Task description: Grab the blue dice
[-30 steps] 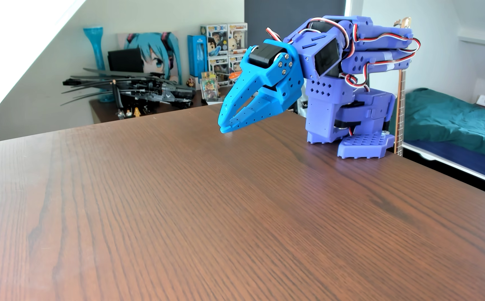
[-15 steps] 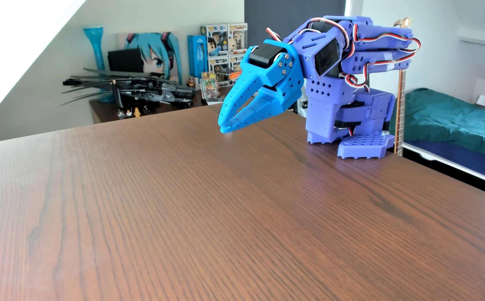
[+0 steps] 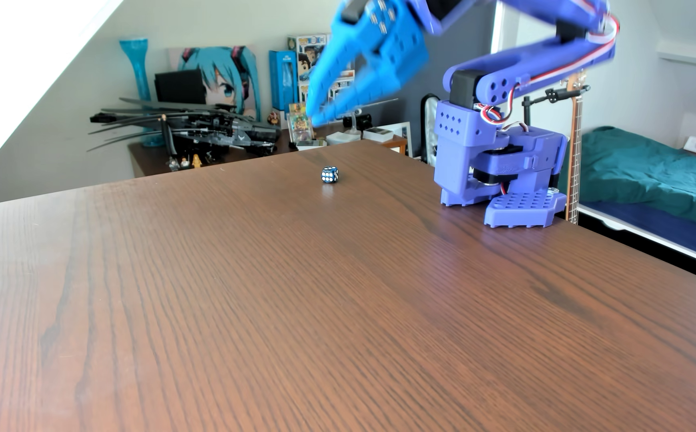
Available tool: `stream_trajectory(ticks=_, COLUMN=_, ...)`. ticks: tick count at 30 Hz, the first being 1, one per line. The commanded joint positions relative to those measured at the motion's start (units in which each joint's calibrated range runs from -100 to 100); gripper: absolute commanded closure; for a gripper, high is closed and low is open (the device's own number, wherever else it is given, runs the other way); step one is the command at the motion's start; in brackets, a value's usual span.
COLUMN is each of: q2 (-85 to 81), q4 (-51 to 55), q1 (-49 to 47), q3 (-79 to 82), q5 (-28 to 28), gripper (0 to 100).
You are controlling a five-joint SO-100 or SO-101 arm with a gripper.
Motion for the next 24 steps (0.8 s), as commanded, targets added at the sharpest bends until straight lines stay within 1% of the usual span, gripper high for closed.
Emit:
stream_trajectory(ticks=1, q2=15.4, q4=5.0, q1=10.9, q3=-19.3, q5=3.0, gripper=98)
stream_trajectory(ticks=5, q2=31.1, q4=4.2, q1=22.2, q3=-24.5, q5=6.7, gripper=98)
stream_trajectory(ticks=7, q2=36.8, q4=3.6, q1=25.9, q3=-24.6, q5=7.6, gripper=98)
stream_trajectory(ticks=11, q2=43.2, q4=2.5, q1=33.8, q3=-24.1, q5=8.6, gripper=98)
stream_trajectory(ticks=13, q2=43.7, q4=2.4, q1=36.4, q3=-22.1, q5=9.5, gripper=98)
stream_trajectory(ticks=17, q2=43.6, q4=2.3, q1=39.2, q3=-18.2, q5=11.1, gripper=98)
stream_trajectory(ticks=24, q2=43.7, q4=2.3, q1=40.7, q3=-16.6, q5=11.6, gripper=98)
